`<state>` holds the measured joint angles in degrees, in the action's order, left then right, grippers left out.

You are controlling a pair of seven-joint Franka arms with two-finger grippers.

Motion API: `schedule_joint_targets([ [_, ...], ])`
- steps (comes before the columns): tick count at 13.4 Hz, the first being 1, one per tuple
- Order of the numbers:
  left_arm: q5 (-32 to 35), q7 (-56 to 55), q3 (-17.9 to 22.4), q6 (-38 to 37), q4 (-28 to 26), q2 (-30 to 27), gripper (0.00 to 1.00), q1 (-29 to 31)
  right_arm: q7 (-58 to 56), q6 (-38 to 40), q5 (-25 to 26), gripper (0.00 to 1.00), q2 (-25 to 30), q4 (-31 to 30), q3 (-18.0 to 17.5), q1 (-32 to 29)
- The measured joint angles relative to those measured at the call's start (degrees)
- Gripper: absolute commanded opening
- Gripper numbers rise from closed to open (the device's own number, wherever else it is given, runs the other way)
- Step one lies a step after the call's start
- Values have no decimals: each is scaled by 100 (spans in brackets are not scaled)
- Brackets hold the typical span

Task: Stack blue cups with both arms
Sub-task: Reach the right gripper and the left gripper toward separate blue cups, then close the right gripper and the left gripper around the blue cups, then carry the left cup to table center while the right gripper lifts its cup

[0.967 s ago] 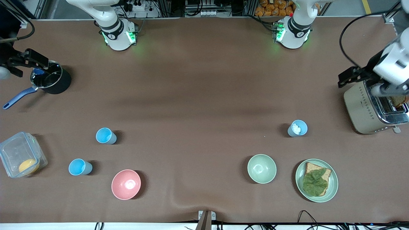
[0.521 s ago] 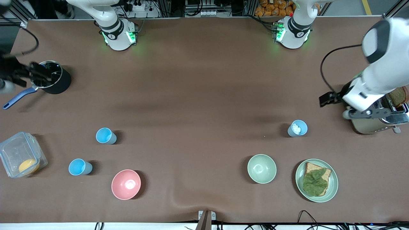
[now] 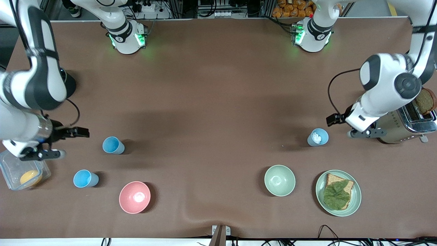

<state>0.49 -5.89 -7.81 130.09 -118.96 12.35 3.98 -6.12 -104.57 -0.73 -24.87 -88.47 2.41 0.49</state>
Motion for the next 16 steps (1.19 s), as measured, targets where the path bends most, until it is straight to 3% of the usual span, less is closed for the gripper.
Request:
schedule_joint_targets([
  [4,0,1,-1,646,13,612,98,1,0,-539,-3,100,-720,-30,19,-107],
  [5,0,1,-1,738,17,722,89,4,0,-564,-10,100,-829,-62,19,-117],
  [6,0,2,-1,786,24,817,74,10,0,-633,-24,100,-889,-139,14,-110],
  [8,0,2,-1,810,35,924,19,16,3,-842,-34,100,-904,-353,1,-92],
  [9,0,2,-1,810,36,953,0,16,3,-947,-35,100,-905,-459,1,-93],
  [15,-3,-71,-197,810,69,1078,0,-104,6,-1494,-265,100,-978,-858,7,-106],
  [16,-3,-334,-354,810,106,1079,0,-193,7,-1642,-272,66,-1014,-877,8,-107],
])
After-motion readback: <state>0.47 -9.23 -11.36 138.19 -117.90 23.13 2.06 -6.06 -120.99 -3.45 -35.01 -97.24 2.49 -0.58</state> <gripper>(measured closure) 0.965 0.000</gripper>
